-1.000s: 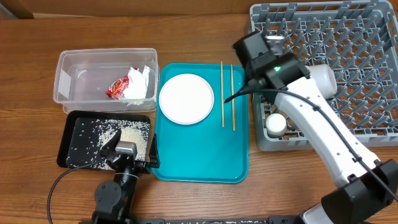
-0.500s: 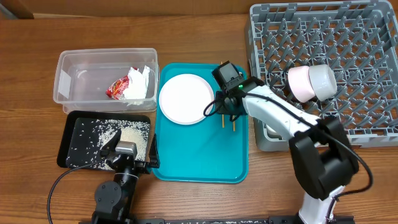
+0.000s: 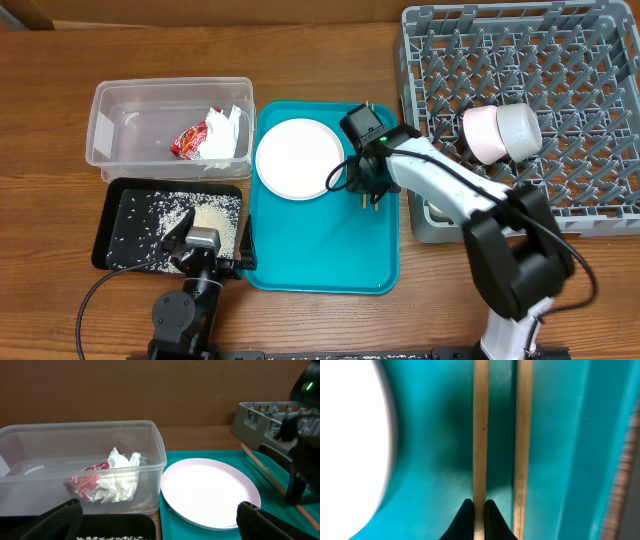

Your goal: Sort waste into correct bins and load items into the dishwasher

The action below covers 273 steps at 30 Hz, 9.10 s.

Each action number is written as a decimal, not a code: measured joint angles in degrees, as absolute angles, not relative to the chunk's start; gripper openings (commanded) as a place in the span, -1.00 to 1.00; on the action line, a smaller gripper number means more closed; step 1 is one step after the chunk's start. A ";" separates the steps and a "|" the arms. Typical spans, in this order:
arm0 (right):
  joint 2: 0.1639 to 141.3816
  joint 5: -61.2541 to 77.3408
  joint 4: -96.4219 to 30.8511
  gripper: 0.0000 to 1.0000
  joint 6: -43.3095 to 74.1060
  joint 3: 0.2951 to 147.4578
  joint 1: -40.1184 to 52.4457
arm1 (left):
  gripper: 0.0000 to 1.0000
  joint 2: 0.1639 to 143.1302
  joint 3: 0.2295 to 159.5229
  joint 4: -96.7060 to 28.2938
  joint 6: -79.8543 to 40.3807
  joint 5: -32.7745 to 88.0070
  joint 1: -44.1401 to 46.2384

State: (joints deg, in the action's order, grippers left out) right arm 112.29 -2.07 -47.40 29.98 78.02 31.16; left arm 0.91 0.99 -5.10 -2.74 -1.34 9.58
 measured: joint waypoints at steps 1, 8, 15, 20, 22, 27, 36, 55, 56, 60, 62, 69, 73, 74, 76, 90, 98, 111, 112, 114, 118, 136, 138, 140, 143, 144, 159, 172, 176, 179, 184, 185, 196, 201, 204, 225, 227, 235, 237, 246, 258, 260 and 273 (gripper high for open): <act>110.37 -2.85 -47.48 -0.92 29.98 78.06 31.16 | 1.00 0.91 0.99 -5.08 -2.76 -1.32 9.58; 94.85 -13.30 -46.33 -0.92 25.63 80.47 27.16 | 1.00 0.91 0.99 -5.10 -2.74 -1.32 9.58; 95.09 -17.61 -46.48 -0.92 15.03 81.47 18.68 | 1.00 0.91 0.99 -5.10 -2.74 -1.32 9.58; 100.01 -15.73 -48.84 -0.36 11.16 81.32 16.16 | 1.00 0.91 0.99 -5.08 -2.74 -1.32 9.58; 100.88 -15.66 -49.65 -0.16 10.26 81.12 16.27 | 1.00 0.91 0.99 -5.10 -2.76 -1.32 9.58; 100.27 -15.38 -50.94 -0.13 9.32 81.56 18.22 | 1.00 0.91 0.99 -5.10 -2.76 -1.32 9.58; 98.24 -9.37 -48.62 -0.10 14.02 81.71 28.82 | 1.00 0.91 0.99 -5.10 -2.76 -1.32 9.58; 117.71 -13.15 -42.41 -0.92 18.11 79.35 30.09 | 1.00 0.91 0.99 -5.10 -2.76 -1.34 9.58; 117.71 -13.13 -43.55 -0.92 18.00 79.59 30.09 | 1.00 0.91 0.99 -5.08 -2.76 -1.32 9.58; 117.69 -13.28 -48.71 -0.92 17.96 80.62 30.11 | 1.00 0.91 0.99 -5.10 -2.76 -1.34 9.58; 117.60 -13.04 -50.92 -0.92 17.98 81.14 30.11 | 1.00 0.91 0.99 -5.10 -2.76 -1.32 9.58; 107.81 -14.06 -51.24 -0.92 17.76 82.98 29.87 | 1.00 0.91 0.99 -5.08 -2.74 -1.34 9.58; 98.15 -18.41 -49.65 -0.92 17.74 85.21 27.24 | 1.00 0.91 0.99 -5.10 -2.76 -1.34 9.58; 96.29 -20.10 -49.45 -0.92 17.72 85.89 25.36 | 1.00 0.91 0.99 -5.10 -2.74 -1.34 9.58; 95.94 -21.28 -49.45 -0.92 17.34 86.02 23.33 | 1.00 0.91 0.99 -5.10 -2.76 -1.32 9.58; 104.60 -20.86 -51.59 -0.25 8.47 84.97 20.53 | 1.00 0.91 0.99 -5.10 -2.74 -1.34 9.58; 98.76 -7.53 -50.81 -0.11 10.37 86.63 27.20 | 1.00 0.91 0.99 -5.08 -2.76 -1.34 9.58; 110.87 -0.19 -40.42 -0.03 32.67 81.32 30.74 | 1.00 0.91 0.99 -5.08 -2.76 -1.34 9.58; 112.03 -0.12 -40.03 -0.03 33.36 81.17 30.72 | 1.00 0.91 0.99 -5.08 -2.74 -1.34 9.58; 114.48 0.73 -39.00 -0.04 34.96 80.93 30.74 | 1.00 0.91 0.99 -5.10 -2.74 -1.32 9.58; 116.92 2.87 -37.69 -0.21 36.38 80.90 30.92 | 1.00 0.91 0.99 -5.08 -2.76 -1.32 9.58; 107.35 -2.83 -44.60 -0.92 34.02 80.66 29.91 | 1.00 0.91 0.99 -5.08 -2.74 -1.34 9.58; 99.39 -7.68 -44.60 -0.92 31.90 80.64 28.91 | 1.00 0.91 0.99 -5.10 -2.76 -1.32 9.58; 92.33 -12.64 -44.64 -0.92 29.89 80.68 28.08 | 1.00 0.91 0.99 -5.10 -2.76 -1.34 9.58; 82.48 -22.41 -44.47 -0.92 26.06 80.93 26.79 | 1.00 0.91 0.99 -5.10 -2.76 -1.34 9.58; 79.85 -26.33 -44.21 -0.92 24.53 81.03 26.24 | 1.00 0.91 0.99 -5.08 -2.76 -1.34 9.58; 82.61 -56.73 -34.87 -0.92 8.84 81.25 17.93 | 1.00 0.91 0.99 -5.10 -2.74 -1.34 9.58; 102.17 -58.92 -13.74 -0.92 -8.45 81.08 16.10 | 1.00 0.86 0.99 -5.08 -2.74 -1.34 9.58; 106.08 -59.81 -9.54 -0.92 -13.45 81.06 15.99 | 1.00 0.86 0.99 -5.10 -2.74 -1.34 9.58; 107.28 -60.16 -9.47 -0.92 -15.05 81.06 15.46 | 1.00 0.86 0.99 -5.10 -2.76 -1.34 9.58; 107.55 -60.01 -10.92 -0.92 -15.14 81.08 14.31 | 1.00 0.86 0.99 -5.10 -2.74 -1.34 9.58; 107.55 -59.83 -11.62 -0.92 -15.03 81.10 14.22 | 1.00 0.86 0.99 -5.10 -2.74 -1.34 9.58; 107.59 -61.06 -13.43 -0.07 -15.35 81.06 17.54 | 1.00 0.86 0.99 -5.10 -2.74 -1.34 9.58; 107.59 -70.00 -11.38 -0.08 -15.44 81.06 21.39 | 1.00 0.86 0.99 -5.10 -2.76 -1.32 9.58; 106.98 -72.51 -12.08 -0.08 -15.70 81.06 24.05 | 1.00 0.86 0.99 -5.10 -2.76 -1.32 9.58; 72.55 -23.64 -52.42 1.00 4.56 81.25 54.02 | 1.00 0.86 0.99 -5.10 -2.74 -1.32 9.58; 72.20 -19.38 -55.70 1.00 6.63 81.25 54.04 | 1.00 0.86 0.99 -5.10 -2.76 -1.32 9.58; 70.02 -17.85 -56.73 1.00 9.41 81.19 52.12 | 1.00 0.86 0.99 -5.10 -2.74 -1.34 9.58; 66.81 -18.61 -56.55 1.00 9.47 81.17 49.69 | 1.00 0.86 0.99 -5.08 -2.74 -1.34 9.58; 51.86 -15.84 -49.23 1.00 6.81 80.66 33.21 | 1.00 0.86 0.99 -5.08 -2.74 -1.34 9.58; 38.35 6.15 -33.91 1.00 1.37 52.75 10.15 | 1.00 0.86 0.99 -5.10 -2.76 -1.32 9.58; 34.44 7.07 -32.34 1.00 1.21 47.37 10.11 | 1.00 0.86 0.99 -5.13 -2.76 -1.34 9.58; 5.02 8.82 -27.14 1.00 1.41 18.39 6.98 | 1.00 0.86 0.99 -5.10 -2.74 -1.34 9.58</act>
